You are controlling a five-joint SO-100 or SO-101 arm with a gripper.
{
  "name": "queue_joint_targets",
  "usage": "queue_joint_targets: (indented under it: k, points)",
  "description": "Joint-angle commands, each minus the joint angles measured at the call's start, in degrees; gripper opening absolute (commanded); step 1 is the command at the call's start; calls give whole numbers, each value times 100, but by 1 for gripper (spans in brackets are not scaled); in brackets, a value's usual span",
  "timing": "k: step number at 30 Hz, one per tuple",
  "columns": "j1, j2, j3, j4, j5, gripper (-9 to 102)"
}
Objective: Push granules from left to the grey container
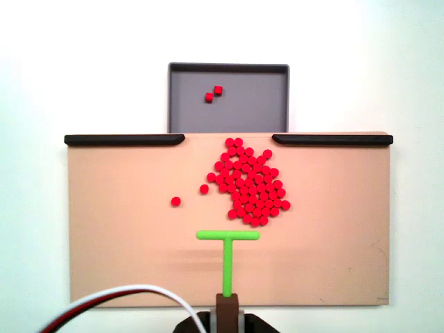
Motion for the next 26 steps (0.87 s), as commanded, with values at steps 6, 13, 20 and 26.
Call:
queue_joint_targets:
  k: [6,13,20,26]
  points:
    - [290,211,-35,9,-114,0]
    - [264,220,-35,18,-193,0]
    - [211,255,-35,18,-325,0]
    - [299,202,-35,18,-483,0]
